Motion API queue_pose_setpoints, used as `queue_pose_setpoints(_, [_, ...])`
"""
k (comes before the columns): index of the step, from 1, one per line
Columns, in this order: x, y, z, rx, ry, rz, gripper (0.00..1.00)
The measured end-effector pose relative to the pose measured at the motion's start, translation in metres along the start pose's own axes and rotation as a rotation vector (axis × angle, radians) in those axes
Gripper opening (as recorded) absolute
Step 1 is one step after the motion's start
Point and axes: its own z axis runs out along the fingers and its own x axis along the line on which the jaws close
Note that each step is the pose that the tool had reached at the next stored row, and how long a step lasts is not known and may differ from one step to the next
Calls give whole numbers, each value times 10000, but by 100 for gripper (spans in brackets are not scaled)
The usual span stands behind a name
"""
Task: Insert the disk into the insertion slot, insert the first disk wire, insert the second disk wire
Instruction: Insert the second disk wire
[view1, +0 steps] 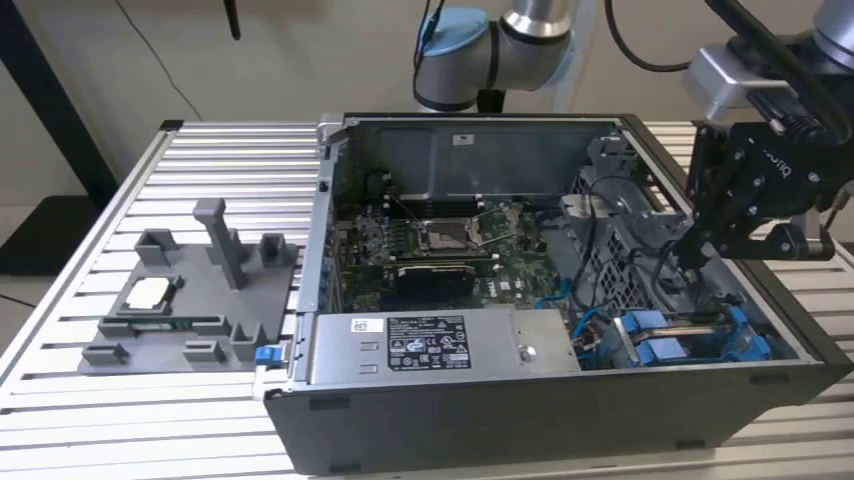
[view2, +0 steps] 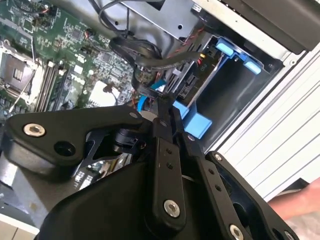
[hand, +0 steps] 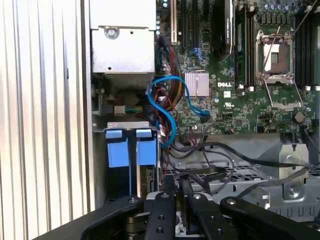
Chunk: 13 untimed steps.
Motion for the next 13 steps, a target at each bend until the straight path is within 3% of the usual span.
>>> queue_pose_setpoints(8, [190, 0, 5, -19, 5, -150, 16])
queue_pose_setpoints(13, [214, 1, 88, -8, 5, -153, 16])
